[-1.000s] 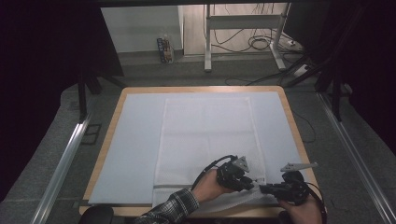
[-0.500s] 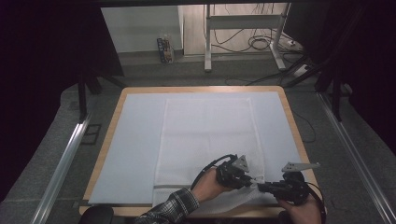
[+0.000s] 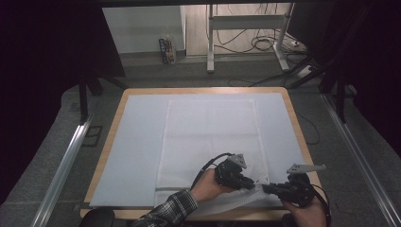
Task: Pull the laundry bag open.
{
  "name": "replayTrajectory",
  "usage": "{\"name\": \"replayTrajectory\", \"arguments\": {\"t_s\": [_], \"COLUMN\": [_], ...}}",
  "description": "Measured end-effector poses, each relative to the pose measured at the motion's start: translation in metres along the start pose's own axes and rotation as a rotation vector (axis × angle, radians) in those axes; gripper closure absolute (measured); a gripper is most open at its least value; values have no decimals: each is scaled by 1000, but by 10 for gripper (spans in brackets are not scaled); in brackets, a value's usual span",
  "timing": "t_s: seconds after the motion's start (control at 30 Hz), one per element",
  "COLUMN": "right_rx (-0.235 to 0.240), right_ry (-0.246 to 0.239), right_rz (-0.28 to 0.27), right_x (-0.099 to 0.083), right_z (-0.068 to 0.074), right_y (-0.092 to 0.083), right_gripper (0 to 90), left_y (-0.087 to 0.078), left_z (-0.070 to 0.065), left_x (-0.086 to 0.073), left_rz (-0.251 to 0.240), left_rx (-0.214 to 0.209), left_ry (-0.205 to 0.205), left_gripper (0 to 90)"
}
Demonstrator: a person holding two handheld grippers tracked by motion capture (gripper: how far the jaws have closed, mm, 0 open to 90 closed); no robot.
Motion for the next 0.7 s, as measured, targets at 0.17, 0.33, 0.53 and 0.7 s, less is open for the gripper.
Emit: {"name": "replayTrajectory", "arguments": {"t_s": [0.17, 0.33, 0.53, 0.7], "right_rx": [-6, -14, -11, -33], "right_ry": [-3, -7, -21, -36], "right_rz": [6, 9, 15, 43], "right_x": [-1, -1, -1, -4], "right_z": [0, -1, 1, 0], "right_y": [1, 1, 2, 4], "right_gripper": [838, 838, 838, 837], "left_y": [1, 2, 4, 3], "left_z": [-3, -4, -1, -2], "left_x": [2, 5, 7, 8], "left_rz": [-33, -33, -13, 2], "left_rx": [-70, -57, -15, -16], "left_ry": [-35, -32, -22, -21], "left_gripper": [775, 776, 755, 709]}}
Point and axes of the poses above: each handheld gripper's, and its own axes: y roughly forward along the jaws, x roughly out of its top, z roughly to its left, the point moved 10 cm from there along y, roughly forward along the jaws, and after that the axes turned 6 degrees about z, right-handed, at the moved point
